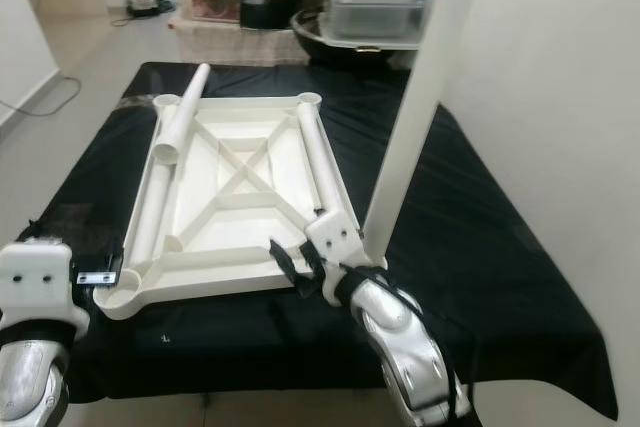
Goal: Building children table
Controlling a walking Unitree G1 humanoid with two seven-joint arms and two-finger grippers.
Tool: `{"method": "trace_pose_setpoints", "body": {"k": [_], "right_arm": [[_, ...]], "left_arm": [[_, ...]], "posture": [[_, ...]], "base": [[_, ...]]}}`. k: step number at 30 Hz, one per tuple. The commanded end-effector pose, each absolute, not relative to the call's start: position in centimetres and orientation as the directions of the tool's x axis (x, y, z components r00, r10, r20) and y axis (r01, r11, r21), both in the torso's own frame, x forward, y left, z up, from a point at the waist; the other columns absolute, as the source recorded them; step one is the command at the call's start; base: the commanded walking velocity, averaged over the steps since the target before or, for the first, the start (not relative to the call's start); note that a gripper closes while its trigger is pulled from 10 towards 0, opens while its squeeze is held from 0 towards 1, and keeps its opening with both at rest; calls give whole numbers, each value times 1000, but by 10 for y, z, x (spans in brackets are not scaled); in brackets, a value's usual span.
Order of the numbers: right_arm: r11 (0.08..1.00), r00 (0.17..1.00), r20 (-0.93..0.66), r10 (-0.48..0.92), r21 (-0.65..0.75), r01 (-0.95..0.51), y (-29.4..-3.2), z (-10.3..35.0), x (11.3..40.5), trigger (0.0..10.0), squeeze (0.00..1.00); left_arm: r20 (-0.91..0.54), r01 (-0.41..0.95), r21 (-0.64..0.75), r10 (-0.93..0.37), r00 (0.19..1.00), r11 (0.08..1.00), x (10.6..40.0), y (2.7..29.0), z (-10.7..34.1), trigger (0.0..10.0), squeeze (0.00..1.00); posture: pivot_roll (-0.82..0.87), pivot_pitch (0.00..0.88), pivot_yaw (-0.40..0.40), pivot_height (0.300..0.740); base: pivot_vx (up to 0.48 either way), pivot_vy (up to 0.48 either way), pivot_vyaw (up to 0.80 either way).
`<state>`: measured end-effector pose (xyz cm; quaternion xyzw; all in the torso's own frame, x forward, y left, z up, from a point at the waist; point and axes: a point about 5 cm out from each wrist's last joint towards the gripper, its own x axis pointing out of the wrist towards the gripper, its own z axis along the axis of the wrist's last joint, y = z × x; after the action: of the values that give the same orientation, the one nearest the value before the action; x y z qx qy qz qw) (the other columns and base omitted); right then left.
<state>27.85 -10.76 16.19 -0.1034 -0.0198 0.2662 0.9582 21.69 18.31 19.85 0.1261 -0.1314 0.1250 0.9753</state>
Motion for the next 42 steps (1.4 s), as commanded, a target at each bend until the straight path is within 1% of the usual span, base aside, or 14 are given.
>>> {"method": "trace_pose_setpoints", "body": {"k": [1,5,6,8,9,11,15,19,23,26,32,34,36,42], "right_arm": [[860,876,-7,483,-188,-475,-113,161,282,10000,0],[852,865,7,501,-177,-492,-107,162,287,10000,0],[852,865,7,501,-177,-492,-107,162,287,10000,0],[850,860,11,510,-163,-502,-105,163,285,10000,0],[850,860,11,510,-163,-502,-105,163,285,10000,0],[848,858,16,514,-162,-505,-103,163,284,10000,0],[845,855,24,518,-168,-507,-104,165,284,10000,0],[844,852,50,521,-177,-506,-103,168,285,10000,0],[842,847,51,529,-156,-517,-101,167,285,10000,0],[840,845,38,533,-137,-524,-99,163,286,10000,0],[848,854,31,519,-141,-511,-104,161,287,10000,0],[850,857,26,514,-145,-506,-106,160,288,10000,0],[850,857,20,514,-146,-506,-107,159,288,10000,0],[852,862,2,507,-150,-501,-111,156,289,10000,0]], "left_arm": [[304,-252,238,175,936,938,226,177,210,10000,0],[472,-218,216,93,877,952,257,165,278,10000,0],[472,-218,216,93,877,952,257,165,278,10000,0],[598,-202,220,32,801,954,267,160,328,10000,0],[598,-202,220,32,801,954,267,160,328,10000,0],[670,-194,221,-4,743,956,267,157,359,10000,0],[677,-177,220,-19,736,959,267,152,367,10000,0],[659,-141,203,-29,752,969,271,148,381,10000,0],[716,-88,190,-77,694,978,272,142,426,10000,0],[787,26,183,-162,595,983,264,132,475,10000,0],[827,83,202,-216,519,976,250,126,505,10000,0],[838,95,154,-181,514,983,247,131,513,10000,0],[822,49,160,-161,546,986,251,136,514,10000,0],[841,18,156,-143,521,988,246,142,526,10000,0]], "posture": [[120,0,-100,740],[131,0,-100,740],[131,0,-100,740],[132,0,-94,740],[132,0,-94,740],[130,0,-92,740],[108,0,-81,740],[116,0,-93,740],[140,0,-113,740],[142,0,-112,740],[135,0,-111,740],[133,0,-117,740],[138,0,-119,740],[150,0,-141,740]], "base": [[0,0,0],[0,0,0],[0,0,0],[0,0,0],[0,0,0],[0,0,0],[0,0,0],[0,0,800],[0,0,400],[0,0,0],[0,0,0],[0,0,0],[0,0,0],[0,0,0]]}}
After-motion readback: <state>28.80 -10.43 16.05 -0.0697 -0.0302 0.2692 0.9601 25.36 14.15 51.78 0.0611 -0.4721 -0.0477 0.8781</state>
